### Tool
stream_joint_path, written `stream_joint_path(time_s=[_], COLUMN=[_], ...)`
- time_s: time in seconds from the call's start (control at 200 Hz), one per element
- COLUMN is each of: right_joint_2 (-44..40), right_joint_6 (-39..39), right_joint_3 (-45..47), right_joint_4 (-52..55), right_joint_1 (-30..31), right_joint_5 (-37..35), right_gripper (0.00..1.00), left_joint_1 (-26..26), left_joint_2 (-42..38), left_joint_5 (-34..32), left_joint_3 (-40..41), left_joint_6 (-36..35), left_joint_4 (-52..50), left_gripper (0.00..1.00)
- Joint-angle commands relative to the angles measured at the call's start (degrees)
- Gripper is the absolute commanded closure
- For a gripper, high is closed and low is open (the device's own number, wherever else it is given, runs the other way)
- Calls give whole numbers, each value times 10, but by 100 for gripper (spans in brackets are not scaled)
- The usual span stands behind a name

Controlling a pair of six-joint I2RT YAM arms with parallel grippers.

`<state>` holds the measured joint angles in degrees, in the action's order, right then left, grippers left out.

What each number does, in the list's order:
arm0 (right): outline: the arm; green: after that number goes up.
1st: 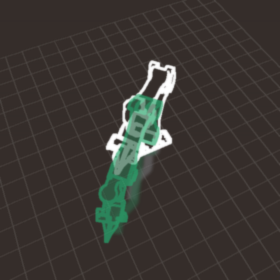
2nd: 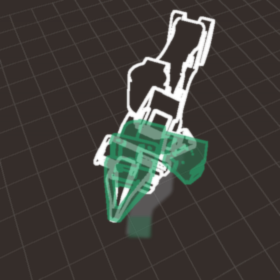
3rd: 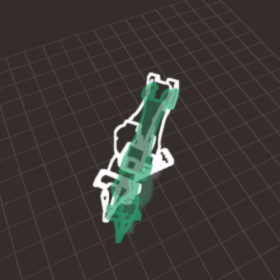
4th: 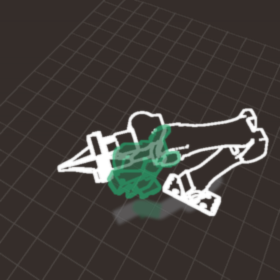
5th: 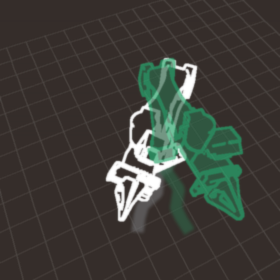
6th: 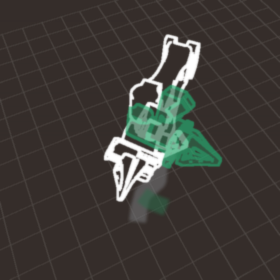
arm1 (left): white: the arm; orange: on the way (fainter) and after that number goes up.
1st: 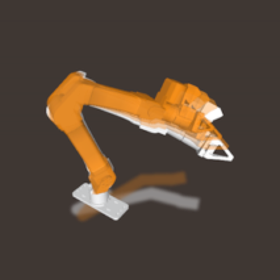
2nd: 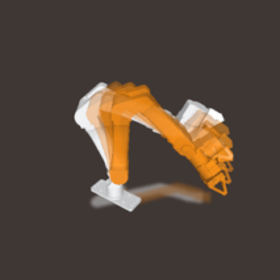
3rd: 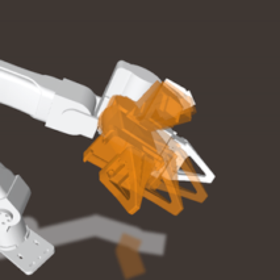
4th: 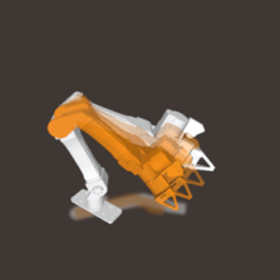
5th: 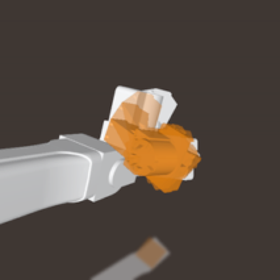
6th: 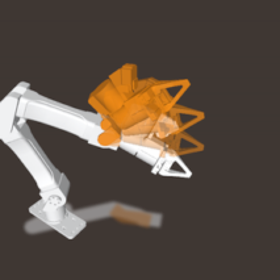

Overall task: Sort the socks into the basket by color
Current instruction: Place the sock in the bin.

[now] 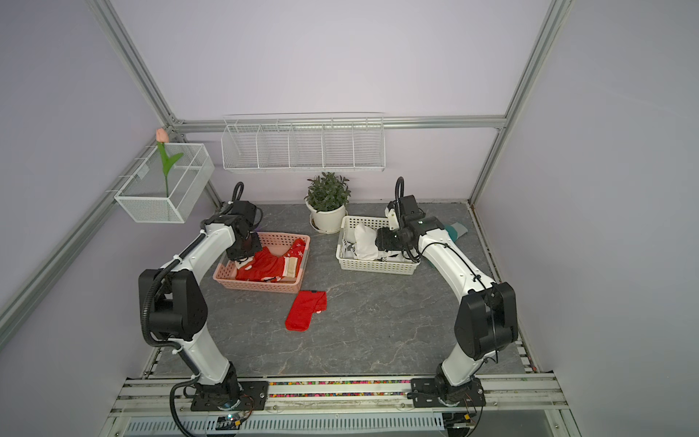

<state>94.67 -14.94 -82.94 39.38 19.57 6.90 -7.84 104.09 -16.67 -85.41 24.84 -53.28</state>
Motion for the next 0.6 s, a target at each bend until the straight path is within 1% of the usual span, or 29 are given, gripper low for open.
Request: stream_joint_path(time_s=[0.0,0.175,0.24,0.365,0.475,0.595], right_joint_2=[1,2,1,-3,-3,-4], right_joint_6=[4,3,2,0,-2,-2], right_joint_3=[-8,-5,-4,1,5,9], right_joint_4=[2,2,1,-3,-6,-5], right_joint_1=[-2,-1,-2,-2,-2,-1], right_joint_5=[-2,-1,-1,0,1,1], right_gripper=[40,40,40,40,40,40], left_joint_1=[2,1,-2,-19,-50,-80], left_joint_2=[8,-4,-17,-35,-49,-66], left_joint_5=[0,18,25,34,34,41], left_joint_3=[-21,-9,0,7,5,1], left_joint_6=[10,13,15,16,16,17], left_joint_4=[-1,9,14,9,0,-9], left_gripper=[81,54,45,36,30,27])
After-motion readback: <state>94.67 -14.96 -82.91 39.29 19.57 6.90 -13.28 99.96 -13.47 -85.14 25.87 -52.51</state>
